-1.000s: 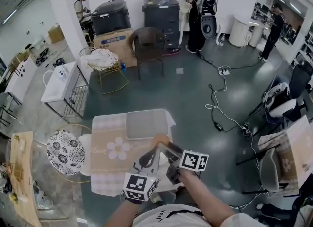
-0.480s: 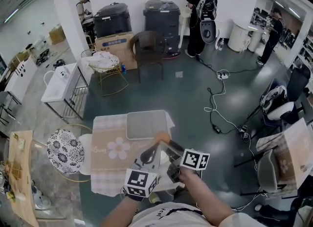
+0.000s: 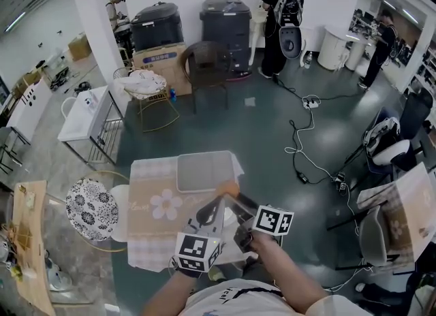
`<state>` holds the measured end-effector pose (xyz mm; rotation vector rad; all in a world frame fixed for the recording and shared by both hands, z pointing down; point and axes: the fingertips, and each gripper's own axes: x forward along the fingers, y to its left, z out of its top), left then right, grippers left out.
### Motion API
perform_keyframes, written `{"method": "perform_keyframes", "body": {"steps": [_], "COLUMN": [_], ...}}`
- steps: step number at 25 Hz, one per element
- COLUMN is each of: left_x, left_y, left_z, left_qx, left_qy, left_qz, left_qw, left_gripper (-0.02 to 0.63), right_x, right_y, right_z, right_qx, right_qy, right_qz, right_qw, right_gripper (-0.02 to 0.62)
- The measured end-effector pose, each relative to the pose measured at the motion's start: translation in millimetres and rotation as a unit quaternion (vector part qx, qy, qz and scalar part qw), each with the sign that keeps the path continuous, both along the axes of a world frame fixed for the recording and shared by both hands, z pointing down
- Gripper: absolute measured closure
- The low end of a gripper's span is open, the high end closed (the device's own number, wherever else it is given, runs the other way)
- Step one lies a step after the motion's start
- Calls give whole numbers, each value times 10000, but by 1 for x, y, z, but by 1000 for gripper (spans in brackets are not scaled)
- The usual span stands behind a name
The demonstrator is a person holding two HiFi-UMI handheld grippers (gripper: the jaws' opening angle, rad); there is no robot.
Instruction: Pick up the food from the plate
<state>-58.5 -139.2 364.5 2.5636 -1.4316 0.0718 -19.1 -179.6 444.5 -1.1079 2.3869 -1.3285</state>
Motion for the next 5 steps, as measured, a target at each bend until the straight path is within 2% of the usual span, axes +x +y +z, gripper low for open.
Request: {"method": "perform_keyframes", "body": {"steps": [5], "left_x": [1], "left_y": [-7], "left_z": [2], "left_qx": [29], "left_qy": [-8], "left_qz": [-17], "left_qw": [10000], "left_gripper": [601], "right_x": [3], "right_y": [-6], "right_z": [2], "right_qx": [23], "right_qy": [0], "right_qz": [11], "right_qw": [10000], "right_gripper": [341]}}
